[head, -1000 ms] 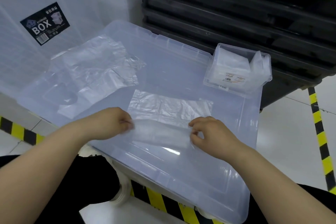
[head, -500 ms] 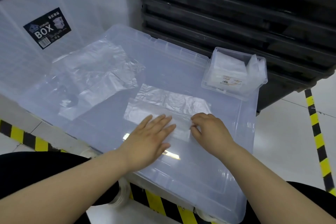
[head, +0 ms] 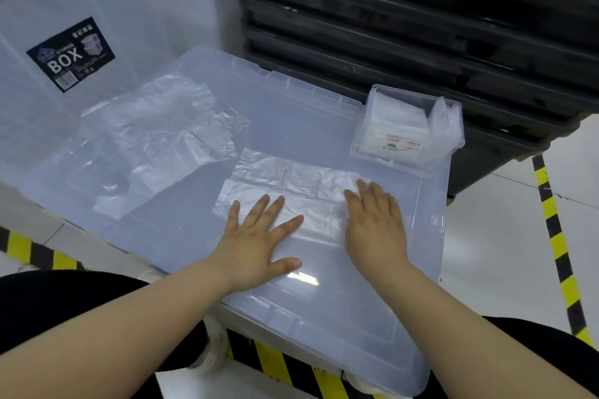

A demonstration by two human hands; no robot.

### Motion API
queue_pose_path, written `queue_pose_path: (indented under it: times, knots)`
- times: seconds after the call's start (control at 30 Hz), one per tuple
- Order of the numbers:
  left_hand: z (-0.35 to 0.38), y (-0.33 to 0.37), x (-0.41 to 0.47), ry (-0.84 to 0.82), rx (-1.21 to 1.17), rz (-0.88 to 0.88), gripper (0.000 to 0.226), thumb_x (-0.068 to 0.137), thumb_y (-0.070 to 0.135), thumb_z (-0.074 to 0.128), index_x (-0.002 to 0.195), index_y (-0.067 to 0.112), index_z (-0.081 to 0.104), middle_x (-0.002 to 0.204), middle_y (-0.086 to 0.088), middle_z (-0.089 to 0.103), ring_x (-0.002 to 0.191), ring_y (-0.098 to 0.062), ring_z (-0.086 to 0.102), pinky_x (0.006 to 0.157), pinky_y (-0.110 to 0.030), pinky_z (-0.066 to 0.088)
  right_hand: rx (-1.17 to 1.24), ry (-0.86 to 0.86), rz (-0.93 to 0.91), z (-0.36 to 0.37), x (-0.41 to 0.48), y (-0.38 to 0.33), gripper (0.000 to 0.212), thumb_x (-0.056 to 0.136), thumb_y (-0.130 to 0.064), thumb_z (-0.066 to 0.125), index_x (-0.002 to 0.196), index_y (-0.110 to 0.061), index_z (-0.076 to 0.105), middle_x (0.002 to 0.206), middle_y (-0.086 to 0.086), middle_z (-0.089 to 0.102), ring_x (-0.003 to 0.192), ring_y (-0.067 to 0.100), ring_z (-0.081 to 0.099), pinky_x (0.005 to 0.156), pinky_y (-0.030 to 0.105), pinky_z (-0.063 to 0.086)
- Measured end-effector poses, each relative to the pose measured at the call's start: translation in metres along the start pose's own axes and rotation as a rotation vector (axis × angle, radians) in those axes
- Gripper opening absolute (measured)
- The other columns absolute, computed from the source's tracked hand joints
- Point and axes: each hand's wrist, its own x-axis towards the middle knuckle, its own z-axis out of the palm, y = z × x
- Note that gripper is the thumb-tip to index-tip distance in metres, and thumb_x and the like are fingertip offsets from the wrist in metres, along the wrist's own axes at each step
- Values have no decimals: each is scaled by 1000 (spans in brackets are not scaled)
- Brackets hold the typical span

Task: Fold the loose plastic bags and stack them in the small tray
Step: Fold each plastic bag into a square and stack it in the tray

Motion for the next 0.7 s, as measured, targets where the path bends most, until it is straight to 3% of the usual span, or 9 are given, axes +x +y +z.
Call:
queue_pose_path:
  times: [0.07,0.13,0.23,0.3,0.37,0.4,0.5,0.6,0.7]
  knots:
    - [-2,1,3,5,-8,16,118,31,89,-15,141,44,-14,145,13,-31,136,-12,-30,104,-42,-24,26,-32,-154,10,-8,-9,36,71,-24,62,100,-5,71,110,15,67,101,31,65,90,41,48]
    - [-1,1,4,22,-10,25,123,22,90,-26,135,43,-22,141,17,-31,129,-5,-34,103,-39,-25,85,-197,-254,13,-16,-18,58,90,-41,28,112,-2,65,120,15,62,109,29,61,95,40,43]
    - [-2,-1,5,49,38,41,130,21,82,-39,142,37,-17,146,15,-26,128,-3,-31,106,-34,-21,100,-387,-248,6,-11,-18,95,77,-60,-7,143,-1,27,151,16,23,140,27,25,109,33,3]
    - [-4,-4,6,78,83,42,135,24,83,-37,146,32,-11,148,13,-24,136,-5,-23,108,-29,-16,55,-361,-228,2,-9,-17,93,71,-53,5,138,3,36,148,19,29,136,28,33,110,30,16]
    - [-10,-9,8,88,101,27,122,38,81,-19,147,28,-5,153,8,-17,141,-9,-13,111,-27,-11,38,-385,-204,6,-11,-14,59,72,-37,37,103,2,68,113,18,65,101,27,66,84,31,50]
    - [-13,-12,10,97,112,18,112,45,70,-15,148,27,-3,155,7,-12,142,-10,-9,112,-26,-8,66,-331,-169,6,-10,-13,45,66,-29,48,91,-1,73,101,14,70,89,24,70,73,29,55]
    - [-22,-22,13,127,145,-12,93,59,51,-9,148,24,2,156,6,-6,143,-9,-2,113,-24,0,119,-237,-134,5,-6,-10,45,73,-3,46,115,8,60,127,23,55,114,28,59,89,30,49]
    - [-31,-26,12,142,170,-66,59,91,31,20,148,23,4,156,5,-4,143,-9,2,111,-22,7,82,-330,-198,-1,-2,-3,57,93,0,30,147,-9,13,157,6,4,144,16,10,112,24,16]
    - [-29,-33,11,259,125,-59,52,93,5,35,144,14,29,153,-5,19,140,-19,25,109,-30,24,109,-313,-189,-5,-2,-1,59,93,1,35,147,-12,17,156,3,8,143,14,13,110,23,22]
